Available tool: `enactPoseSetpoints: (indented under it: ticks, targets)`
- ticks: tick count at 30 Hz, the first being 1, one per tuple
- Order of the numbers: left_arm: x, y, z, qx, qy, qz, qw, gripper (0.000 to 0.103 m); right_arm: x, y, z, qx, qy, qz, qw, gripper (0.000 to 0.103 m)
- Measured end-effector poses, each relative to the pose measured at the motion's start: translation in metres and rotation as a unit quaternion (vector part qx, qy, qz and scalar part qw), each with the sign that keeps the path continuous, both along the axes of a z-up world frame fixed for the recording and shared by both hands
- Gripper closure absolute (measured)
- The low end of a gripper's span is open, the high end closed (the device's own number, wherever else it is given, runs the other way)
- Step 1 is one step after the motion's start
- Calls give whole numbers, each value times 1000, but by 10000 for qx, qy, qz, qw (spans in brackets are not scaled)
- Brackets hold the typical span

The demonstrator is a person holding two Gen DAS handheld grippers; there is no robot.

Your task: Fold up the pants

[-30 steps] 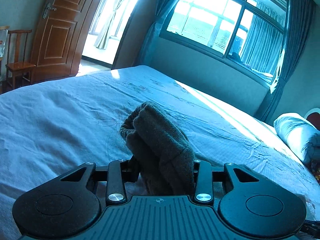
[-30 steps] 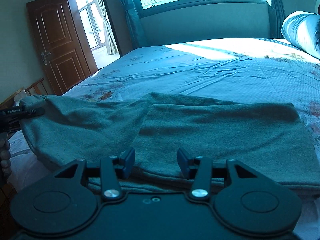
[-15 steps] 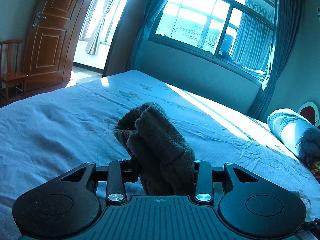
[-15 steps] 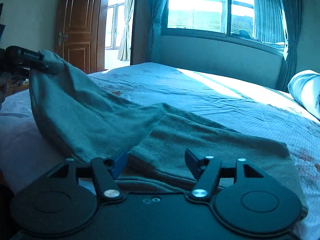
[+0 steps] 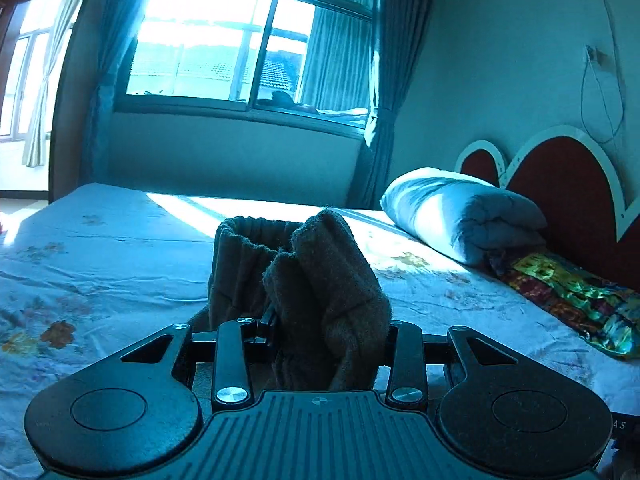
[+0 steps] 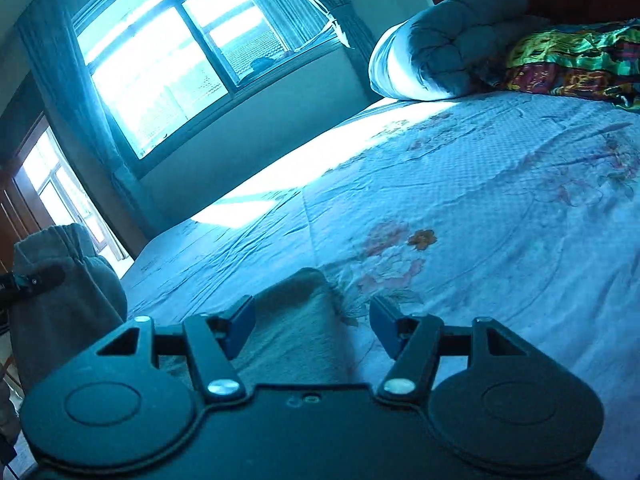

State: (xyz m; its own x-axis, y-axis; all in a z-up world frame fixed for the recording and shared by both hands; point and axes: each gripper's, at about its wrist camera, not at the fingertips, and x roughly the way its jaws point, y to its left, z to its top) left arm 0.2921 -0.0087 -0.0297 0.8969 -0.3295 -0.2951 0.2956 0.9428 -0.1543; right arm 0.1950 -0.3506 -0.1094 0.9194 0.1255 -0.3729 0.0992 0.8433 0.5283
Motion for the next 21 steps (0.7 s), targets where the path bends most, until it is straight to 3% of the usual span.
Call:
enactPoseSetpoints:
  ticks: [2,3,4,5,8,12,18,21]
  targets:
    - [2,-43,-8,149,115,-343,9992,65,-8,-18,-5,189,14,-132,9997,46]
    - [2,-63,-16,273,167,-489,9983,55,-11,-27,-8,292,33,-189,9994,46]
    - [4,-85,-26,405,368,-691,9961,32,-11,-34,-11,403,67,-238,9989,46]
    - [6,-96,-35,409,584,-811,9942,24,-12,-39,-14,525,106,-288,9982,46]
    - [-14,-100,-45,402,637,-772,9942,22,-9,-56,-20,1054,133,-265,9940,46]
    - [-39,-52,-45,451,609,-426,9962,22,-1,-49,-24,1458,103,101,9892,46]
    - [-84,39,-61,839,863,395,9919,22,8,-16,-21,1589,137,759,9843,45]
    - [-108,67,-80,909,1112,558,9881,22,13,-3,-20,1619,192,918,9823,45]
